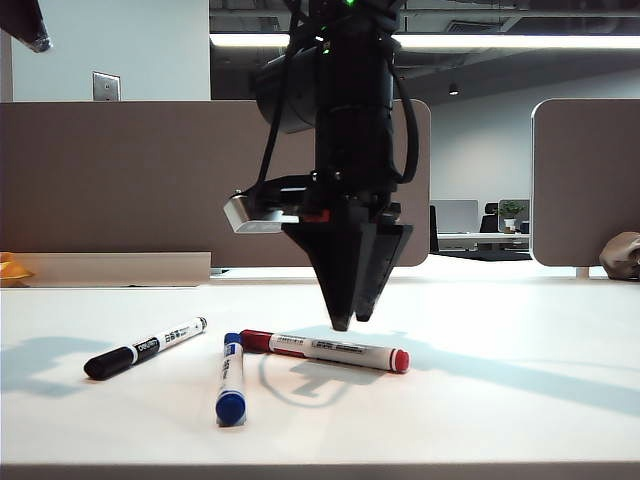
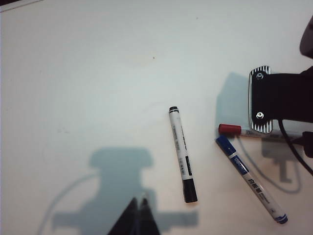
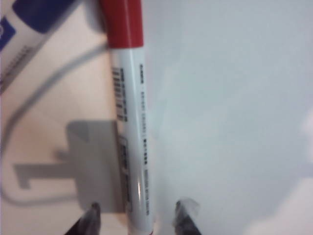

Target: Pick up the markers one by one and line them up horizontally in a straight line on the table.

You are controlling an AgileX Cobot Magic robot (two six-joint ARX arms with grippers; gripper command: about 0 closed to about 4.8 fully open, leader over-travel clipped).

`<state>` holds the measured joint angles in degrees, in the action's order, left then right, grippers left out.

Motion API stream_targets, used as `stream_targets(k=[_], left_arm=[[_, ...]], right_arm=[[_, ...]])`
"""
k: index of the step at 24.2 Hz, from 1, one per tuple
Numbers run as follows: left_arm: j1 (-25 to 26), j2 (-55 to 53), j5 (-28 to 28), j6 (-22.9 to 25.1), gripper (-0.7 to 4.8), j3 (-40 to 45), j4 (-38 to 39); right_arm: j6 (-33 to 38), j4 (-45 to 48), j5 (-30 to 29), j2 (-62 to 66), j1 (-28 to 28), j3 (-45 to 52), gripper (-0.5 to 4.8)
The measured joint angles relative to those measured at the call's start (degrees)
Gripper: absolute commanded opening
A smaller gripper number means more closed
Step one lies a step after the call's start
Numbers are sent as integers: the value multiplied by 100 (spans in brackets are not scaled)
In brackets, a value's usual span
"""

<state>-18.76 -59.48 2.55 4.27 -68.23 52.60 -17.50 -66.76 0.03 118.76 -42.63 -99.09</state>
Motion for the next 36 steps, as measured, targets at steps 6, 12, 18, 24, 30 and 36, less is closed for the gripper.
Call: stream_targets(k=[6, 12, 18, 24, 30, 36], left_arm=[[0, 0, 0, 0, -5, 2, 15], [0, 35, 0, 0, -5, 2, 42], [2, 125, 0, 0, -5, 0, 111], [0, 129, 0, -2, -5, 2, 131], [0, 129, 0, -2, -5, 0, 240], [2, 129, 0, -2, -5, 0, 319]], right_arm=[[0, 190, 0, 7, 0, -2, 197], [0, 286, -2, 140, 0, -4, 197], [2, 426, -4, 190, -4, -7, 170], [0, 494, -22, 291, -7, -7, 170], [48, 483, -122, 444, -42, -46, 133], [203, 518, -109, 463, -52, -66, 93]])
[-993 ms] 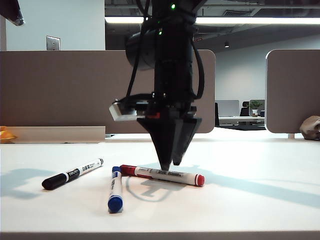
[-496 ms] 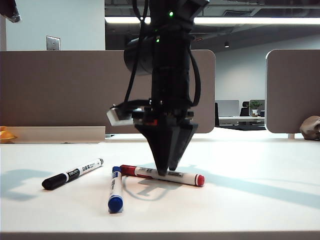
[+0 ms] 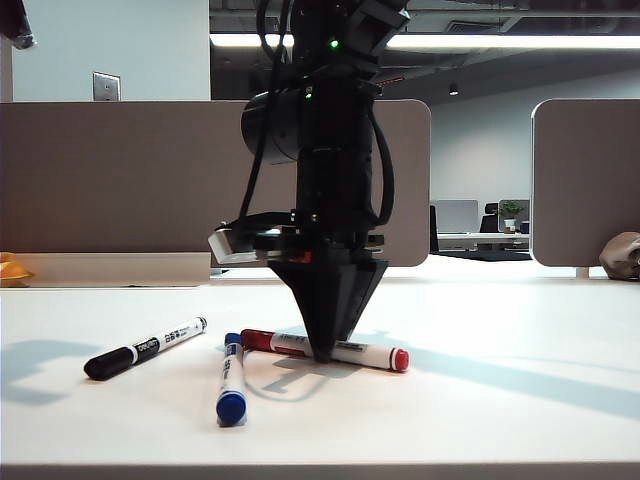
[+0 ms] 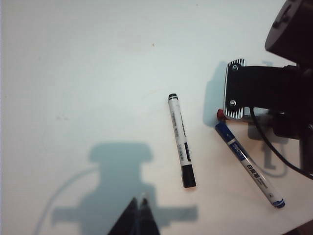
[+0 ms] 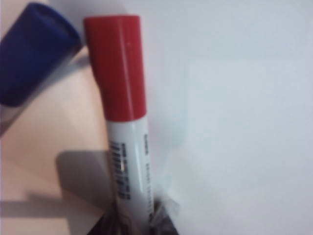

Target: Pick up the markers one by one and line them up horizontally in a straight line on the table.

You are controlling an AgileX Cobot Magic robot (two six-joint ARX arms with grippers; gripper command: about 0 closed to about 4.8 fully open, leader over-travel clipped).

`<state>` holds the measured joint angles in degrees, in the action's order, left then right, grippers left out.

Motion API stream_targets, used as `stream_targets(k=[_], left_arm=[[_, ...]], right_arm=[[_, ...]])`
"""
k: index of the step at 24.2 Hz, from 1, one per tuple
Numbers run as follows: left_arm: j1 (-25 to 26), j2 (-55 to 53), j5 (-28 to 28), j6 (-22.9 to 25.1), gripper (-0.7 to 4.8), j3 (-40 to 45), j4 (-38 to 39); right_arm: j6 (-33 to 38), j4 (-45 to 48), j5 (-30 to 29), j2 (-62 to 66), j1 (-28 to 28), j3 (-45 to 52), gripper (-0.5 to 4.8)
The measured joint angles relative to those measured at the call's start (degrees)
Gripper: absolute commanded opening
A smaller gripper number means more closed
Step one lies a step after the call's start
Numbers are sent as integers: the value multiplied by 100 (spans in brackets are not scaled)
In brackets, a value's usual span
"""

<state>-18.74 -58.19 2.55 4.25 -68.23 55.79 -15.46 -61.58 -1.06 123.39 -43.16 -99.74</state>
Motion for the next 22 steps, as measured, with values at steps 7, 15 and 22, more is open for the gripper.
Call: stream_targets(k=[7, 15, 22], left_arm=[[0, 0, 2, 0, -5, 2, 81], [0, 4, 70, 0, -5, 2, 105], [-2, 142, 107, -2, -5, 0, 149]], right_arm=[[656, 42, -44, 0, 48, -2, 80], [1349, 437, -472, 9, 164, 0, 80], [1845, 820, -802, 227, 442, -391, 80]])
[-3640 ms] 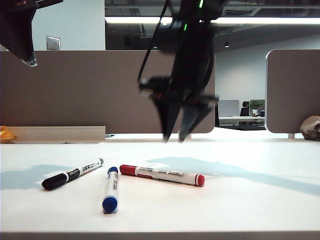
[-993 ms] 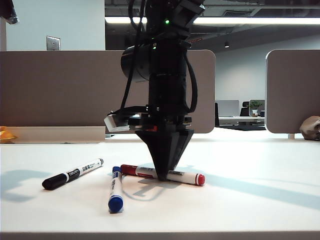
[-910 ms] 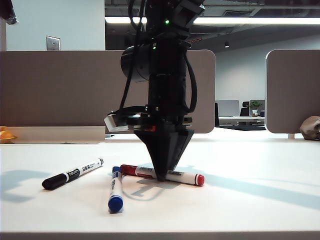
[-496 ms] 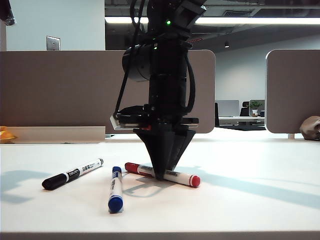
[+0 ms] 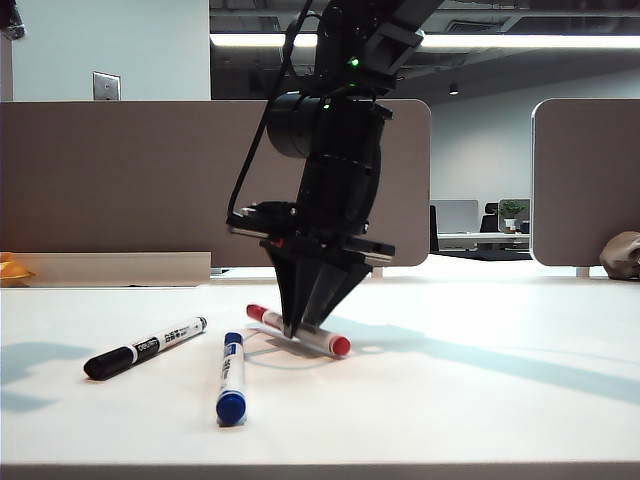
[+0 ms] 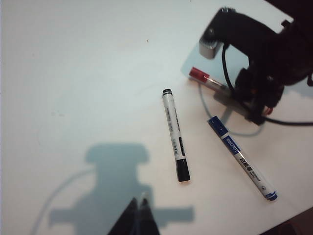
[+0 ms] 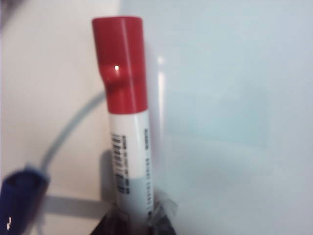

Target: Pick up the markers one by one and line them up horizontally in a straight line on the table.

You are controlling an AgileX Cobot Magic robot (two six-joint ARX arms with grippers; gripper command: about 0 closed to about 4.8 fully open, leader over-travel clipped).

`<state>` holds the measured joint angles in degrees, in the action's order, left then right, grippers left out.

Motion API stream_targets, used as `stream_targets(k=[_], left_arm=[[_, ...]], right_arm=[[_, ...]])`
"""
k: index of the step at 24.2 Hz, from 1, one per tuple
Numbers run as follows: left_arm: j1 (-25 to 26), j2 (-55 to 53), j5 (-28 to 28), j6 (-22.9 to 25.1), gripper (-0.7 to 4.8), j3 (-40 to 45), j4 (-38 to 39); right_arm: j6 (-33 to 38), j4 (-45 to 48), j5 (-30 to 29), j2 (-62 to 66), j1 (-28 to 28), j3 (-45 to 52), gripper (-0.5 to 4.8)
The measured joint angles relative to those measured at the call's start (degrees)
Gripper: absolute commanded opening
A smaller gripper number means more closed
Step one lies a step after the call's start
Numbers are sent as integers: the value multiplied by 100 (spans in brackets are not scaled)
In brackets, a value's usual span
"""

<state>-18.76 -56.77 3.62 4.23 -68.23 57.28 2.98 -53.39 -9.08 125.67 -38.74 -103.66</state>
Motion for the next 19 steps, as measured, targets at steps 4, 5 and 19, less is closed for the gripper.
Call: stream_targets(k=[4, 5, 19], left_arm=[[0, 22, 0, 0, -5, 0, 2], [0, 24, 0, 0, -5, 0, 15], [0, 24, -2, 4, -5, 0, 92]], right_arm=[[136, -140, -160, 415, 46, -970, 80], [214, -175, -219, 544, 44, -1220, 80], [955, -382, -629, 1276, 214, -2264, 80]])
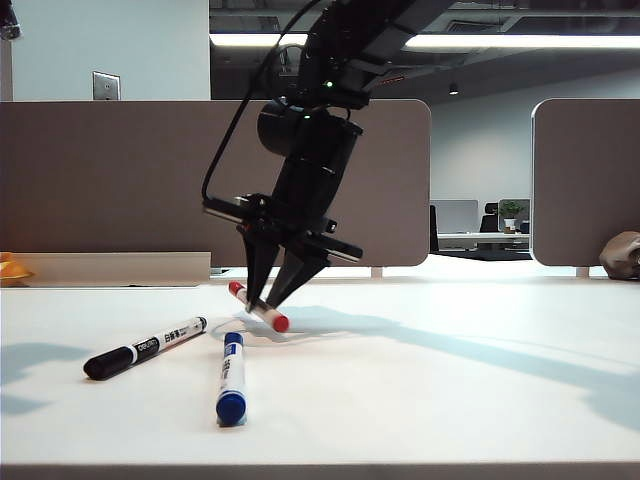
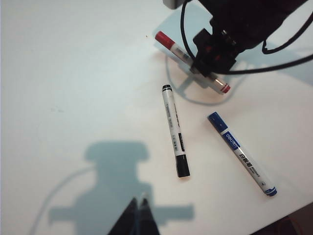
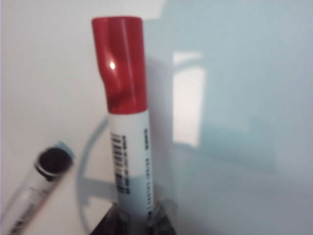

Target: Pick up the markers one by one and line them up horizontally in a straight line on the table.

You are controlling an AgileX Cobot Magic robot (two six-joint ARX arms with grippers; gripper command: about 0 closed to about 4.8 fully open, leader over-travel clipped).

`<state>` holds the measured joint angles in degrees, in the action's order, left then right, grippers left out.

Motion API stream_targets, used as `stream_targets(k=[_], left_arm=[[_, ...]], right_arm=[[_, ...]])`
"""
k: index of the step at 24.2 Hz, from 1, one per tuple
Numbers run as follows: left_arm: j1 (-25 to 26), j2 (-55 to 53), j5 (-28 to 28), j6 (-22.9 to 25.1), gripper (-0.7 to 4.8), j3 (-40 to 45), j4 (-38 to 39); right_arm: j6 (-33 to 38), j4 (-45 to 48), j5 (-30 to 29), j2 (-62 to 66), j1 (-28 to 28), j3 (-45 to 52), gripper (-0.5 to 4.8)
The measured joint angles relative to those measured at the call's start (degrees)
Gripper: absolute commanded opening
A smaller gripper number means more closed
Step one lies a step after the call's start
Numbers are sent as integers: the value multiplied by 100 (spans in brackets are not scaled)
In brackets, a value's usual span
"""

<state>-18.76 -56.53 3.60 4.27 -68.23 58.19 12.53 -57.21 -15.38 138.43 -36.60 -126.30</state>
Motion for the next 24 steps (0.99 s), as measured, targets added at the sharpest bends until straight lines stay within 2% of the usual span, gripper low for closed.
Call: stream_targets(k=[2, 13, 24], left_arm=[[2, 0, 0, 0, -5, 0, 0], [0, 0, 0, 0, -5, 2, -9], [0, 0, 0, 0, -5, 2, -7]], right_arm=[[317, 264, -245, 0, 66, 0, 80], [966, 664, -846, 76, 79, 0, 80], [1104, 680, -890, 118, -26, 0, 81]])
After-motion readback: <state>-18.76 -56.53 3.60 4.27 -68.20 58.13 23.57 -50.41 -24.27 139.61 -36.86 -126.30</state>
